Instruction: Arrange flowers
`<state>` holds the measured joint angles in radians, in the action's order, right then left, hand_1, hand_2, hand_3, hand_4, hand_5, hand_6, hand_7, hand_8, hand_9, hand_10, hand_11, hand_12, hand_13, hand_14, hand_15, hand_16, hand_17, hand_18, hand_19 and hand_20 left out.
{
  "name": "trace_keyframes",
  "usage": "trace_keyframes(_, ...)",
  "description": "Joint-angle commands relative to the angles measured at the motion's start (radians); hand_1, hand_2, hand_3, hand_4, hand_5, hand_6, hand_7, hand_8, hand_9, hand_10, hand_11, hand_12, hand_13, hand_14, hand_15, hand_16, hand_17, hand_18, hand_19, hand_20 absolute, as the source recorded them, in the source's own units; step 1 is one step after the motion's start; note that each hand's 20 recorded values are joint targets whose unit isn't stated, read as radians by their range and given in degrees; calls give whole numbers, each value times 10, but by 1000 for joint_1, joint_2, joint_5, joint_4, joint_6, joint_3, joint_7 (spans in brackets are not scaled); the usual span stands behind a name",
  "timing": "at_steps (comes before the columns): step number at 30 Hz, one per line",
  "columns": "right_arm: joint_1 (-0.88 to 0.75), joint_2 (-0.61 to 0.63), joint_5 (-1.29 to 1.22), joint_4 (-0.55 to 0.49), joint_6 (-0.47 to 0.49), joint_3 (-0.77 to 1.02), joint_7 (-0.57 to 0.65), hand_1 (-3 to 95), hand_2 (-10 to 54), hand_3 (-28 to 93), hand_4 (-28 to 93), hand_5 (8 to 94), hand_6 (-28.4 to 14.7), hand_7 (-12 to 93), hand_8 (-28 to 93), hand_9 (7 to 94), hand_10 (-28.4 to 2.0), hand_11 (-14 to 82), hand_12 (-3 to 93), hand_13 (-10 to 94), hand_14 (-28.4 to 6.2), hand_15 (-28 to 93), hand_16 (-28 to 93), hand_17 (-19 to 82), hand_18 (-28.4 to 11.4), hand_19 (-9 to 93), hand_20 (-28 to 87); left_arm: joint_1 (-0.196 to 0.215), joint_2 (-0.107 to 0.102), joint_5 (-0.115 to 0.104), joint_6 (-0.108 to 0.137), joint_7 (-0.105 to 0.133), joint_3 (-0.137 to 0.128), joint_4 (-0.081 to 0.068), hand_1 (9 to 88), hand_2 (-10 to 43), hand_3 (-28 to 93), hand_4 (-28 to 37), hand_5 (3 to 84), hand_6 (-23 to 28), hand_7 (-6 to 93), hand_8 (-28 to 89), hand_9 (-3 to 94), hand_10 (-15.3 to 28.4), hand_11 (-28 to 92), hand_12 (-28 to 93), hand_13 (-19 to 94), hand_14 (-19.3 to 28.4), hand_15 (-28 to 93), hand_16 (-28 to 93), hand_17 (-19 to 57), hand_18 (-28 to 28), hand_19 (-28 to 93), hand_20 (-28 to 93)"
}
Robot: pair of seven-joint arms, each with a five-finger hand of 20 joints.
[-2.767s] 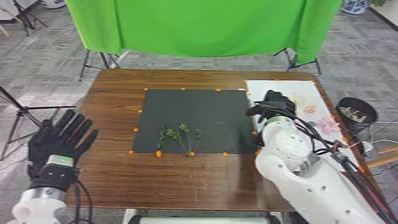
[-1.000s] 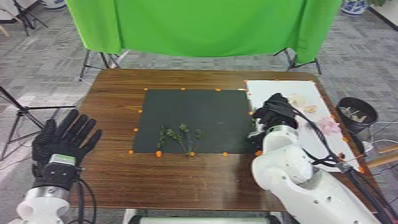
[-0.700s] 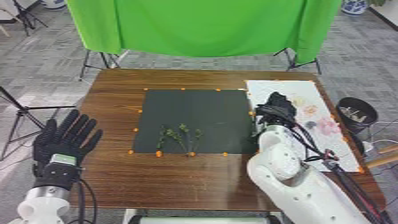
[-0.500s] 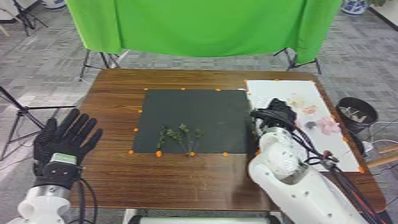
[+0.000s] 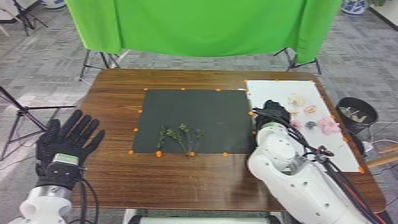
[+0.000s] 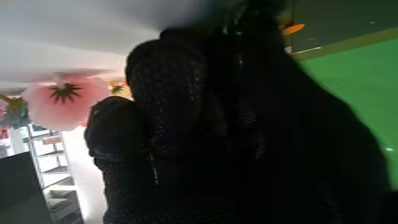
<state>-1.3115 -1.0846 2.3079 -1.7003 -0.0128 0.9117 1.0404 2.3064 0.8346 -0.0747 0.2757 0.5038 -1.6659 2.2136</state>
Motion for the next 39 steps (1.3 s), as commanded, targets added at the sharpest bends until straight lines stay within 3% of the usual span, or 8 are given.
trace_keyframes(1,-70,-3,-15,40,-84,-40,-7,640,-95,732,-280,720,-11,424,145,855,-108,73,348,873,-25,414,391,554,-184,932,242,0,12,0,5,-16,4,-3,284,164,710,-283,419,94,170,-95,383,160,229,131,281,157,399,-64,-78,154,411,105)
trace_keyframes(6,-78,21,-60,-23,-172,-17,11,637,-95,760,-282,720,-7,483,148,893,-92,94,382,908,-24,385,417,573,-185,932,237,2,15,2,3,-17,3,-1,284,164,710,-283,419,94,170,-95,383,160,229,131,281,157,399,-64,-78,154,411,105)
trace_keyframes(9,-78,59,-110,-114,-235,0,5,637,-95,765,-282,718,-8,489,149,894,-93,97,395,908,-25,383,425,565,-193,932,241,6,16,-1,3,-24,-3,0,284,164,710,-283,419,94,170,-95,383,160,229,131,281,157,399,-64,-78,154,411,105)
trace_keyframes(13,-70,85,-174,-229,-308,20,-1,636,-95,772,-280,716,-9,494,149,895,-96,98,399,907,-25,382,431,555,-202,932,241,11,11,-4,-3,-15,-11,0,284,164,710,-283,419,94,170,-95,383,160,229,131,281,157,399,-64,-78,154,411,105)
trace_keyframes(20,-62,69,-289,-339,-334,49,17,631,-95,778,-269,712,-12,504,147,895,-100,100,405,899,-30,382,437,545,-210,932,240,9,1,0,5,-15,-13,0,284,164,710,-283,419,94,170,-95,383,160,229,131,281,157,399,-64,-78,154,411,105)
trace_keyframes(23,-64,36,-297,-346,-330,33,28,626,-95,781,-255,711,-14,506,145,893,-101,100,405,899,-31,383,434,545,-212,932,239,13,-4,-2,6,-16,-18,2,284,164,710,-283,419,94,170,-95,383,160,229,131,281,157,399,-64,-78,154,411,105)
trace_keyframes(31,-89,-45,-219,-302,-331,-54,43,560,-95,774,-192,705,-21,508,145,887,-110,114,416,892,-47,406,416,538,-222,932,258,-24,-11,17,9,-35,7,-6,284,164,710,-283,419,94,170,-95,383,160,229,131,281,157,399,-64,-78,154,411,105)
trace_keyframes(39,-105,-89,-147,-208,-275,-107,47,551,-95,765,-202,686,-25,530,142,870,-115,152,442,878,-62,454,373,528,-232,932,294,-56,-15,23,13,-35,28,-10,284,164,710,-283,419,94,170,-95,383,160,229,131,281,157,399,-64,-78,154,411,105)
